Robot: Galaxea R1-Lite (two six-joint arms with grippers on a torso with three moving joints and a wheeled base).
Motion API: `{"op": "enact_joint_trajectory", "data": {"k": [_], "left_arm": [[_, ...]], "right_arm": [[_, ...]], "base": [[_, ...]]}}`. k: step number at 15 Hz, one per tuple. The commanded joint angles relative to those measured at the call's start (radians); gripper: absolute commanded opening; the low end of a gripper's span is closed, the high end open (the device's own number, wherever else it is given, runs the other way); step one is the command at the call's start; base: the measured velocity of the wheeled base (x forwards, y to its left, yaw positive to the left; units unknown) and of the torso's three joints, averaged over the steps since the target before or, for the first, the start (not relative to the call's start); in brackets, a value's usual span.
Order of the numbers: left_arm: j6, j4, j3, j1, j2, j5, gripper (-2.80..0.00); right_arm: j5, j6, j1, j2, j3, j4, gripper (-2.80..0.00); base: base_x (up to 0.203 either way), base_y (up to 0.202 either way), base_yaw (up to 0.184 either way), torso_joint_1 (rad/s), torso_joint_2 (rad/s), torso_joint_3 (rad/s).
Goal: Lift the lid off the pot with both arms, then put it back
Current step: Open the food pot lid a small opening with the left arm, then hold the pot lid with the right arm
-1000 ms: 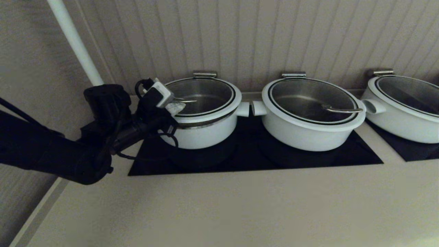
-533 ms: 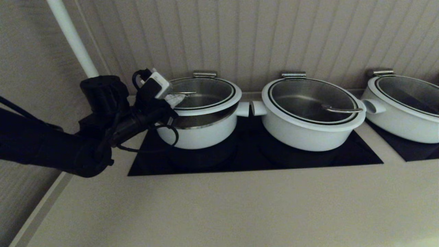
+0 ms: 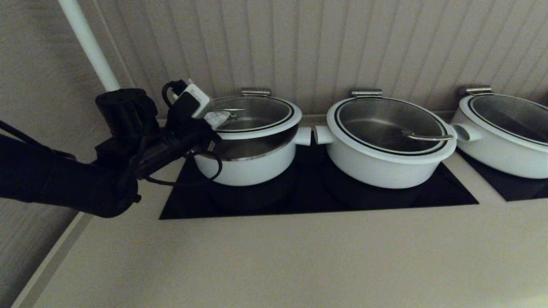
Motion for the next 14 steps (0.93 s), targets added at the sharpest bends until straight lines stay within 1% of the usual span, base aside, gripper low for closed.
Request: {"op": "enact_joint_trajectory", "data": {"k": [1, 14], "left_arm": [[0.002, -0.006, -0.007, 0.001, -0.004, -0.002, -2.8], [0.002, -0.008, -0.022, 0.003, 0.002, -0.001, -2.8]], "right_arm": [[0.001, -0.001, 0.001, 0.001, 0.0, 0.0, -2.8], [0.001, -0.001, 0.001, 0.001, 0.0, 0.0, -2.8]], "base": [[0.0, 0.0, 0.0, 0.0, 0.0, 0.0], [0.0, 0.0, 0.0, 0.0, 0.0, 0.0]]}}
